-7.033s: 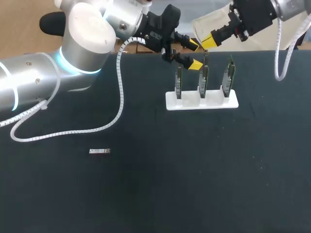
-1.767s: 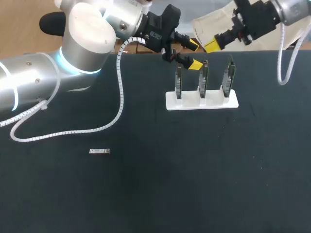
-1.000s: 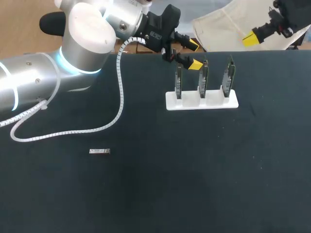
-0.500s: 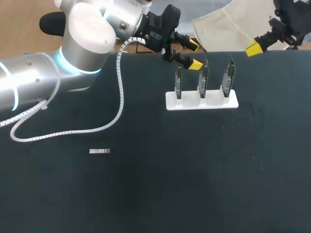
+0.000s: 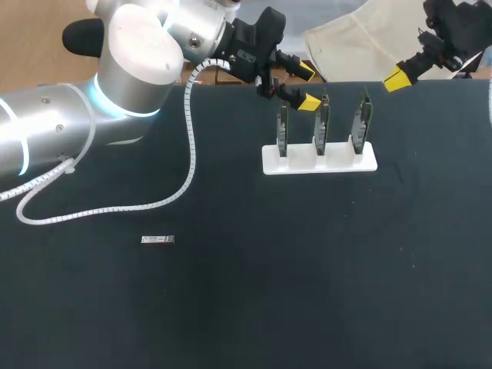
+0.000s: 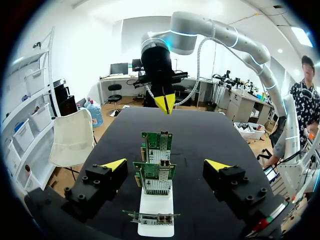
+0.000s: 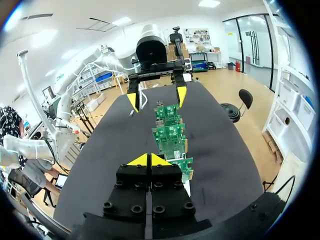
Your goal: Pick up the optical module with the left hand, and insert it into the network port with the right hand.
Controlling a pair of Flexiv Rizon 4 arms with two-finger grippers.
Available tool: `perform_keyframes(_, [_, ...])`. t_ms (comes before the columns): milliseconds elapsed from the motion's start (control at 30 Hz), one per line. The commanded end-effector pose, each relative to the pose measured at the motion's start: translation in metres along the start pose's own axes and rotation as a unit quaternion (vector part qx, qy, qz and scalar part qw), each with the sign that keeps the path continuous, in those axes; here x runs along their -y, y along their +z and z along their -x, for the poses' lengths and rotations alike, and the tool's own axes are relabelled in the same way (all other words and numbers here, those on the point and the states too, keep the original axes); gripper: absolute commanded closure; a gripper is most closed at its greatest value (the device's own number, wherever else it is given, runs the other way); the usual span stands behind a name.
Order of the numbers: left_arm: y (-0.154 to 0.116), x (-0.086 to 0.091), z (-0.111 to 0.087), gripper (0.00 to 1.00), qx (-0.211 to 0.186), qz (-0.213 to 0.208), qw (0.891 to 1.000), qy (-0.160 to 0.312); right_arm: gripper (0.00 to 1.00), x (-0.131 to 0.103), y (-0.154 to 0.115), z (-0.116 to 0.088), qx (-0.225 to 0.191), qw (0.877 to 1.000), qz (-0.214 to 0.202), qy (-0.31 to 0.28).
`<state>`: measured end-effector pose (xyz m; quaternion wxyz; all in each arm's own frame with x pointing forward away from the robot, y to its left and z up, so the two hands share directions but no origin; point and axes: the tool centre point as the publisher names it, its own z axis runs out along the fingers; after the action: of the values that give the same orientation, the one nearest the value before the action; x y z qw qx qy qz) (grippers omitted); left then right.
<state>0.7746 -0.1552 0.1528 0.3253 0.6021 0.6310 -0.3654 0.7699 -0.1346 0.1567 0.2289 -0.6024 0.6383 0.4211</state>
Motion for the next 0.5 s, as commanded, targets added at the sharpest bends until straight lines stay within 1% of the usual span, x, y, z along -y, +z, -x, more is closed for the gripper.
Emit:
perform_keyframes(33, [0.0004,0.0001,-0.0003,0.00,0.000,0.001,1.000,0.001,1.00,0.0046,-0.0017,-0.0013,-0.001,1.000,-0.003,0.001])
perform_keyframes(300, [0.0004,0.0001,-0.0003,0.00,0.000,0.001,1.000,0.001,1.00,0.0115,-0.0005,-0.0028,-0.004,1.000,-0.012,0.002])
perform_keyframes(500, [0.0004,0.0001,-0.0003,0.00,0.000,0.001,1.000,0.001,1.00,0.0103,-0.0003,-0.0025,-0.004,1.000,-0.016,-0.001])
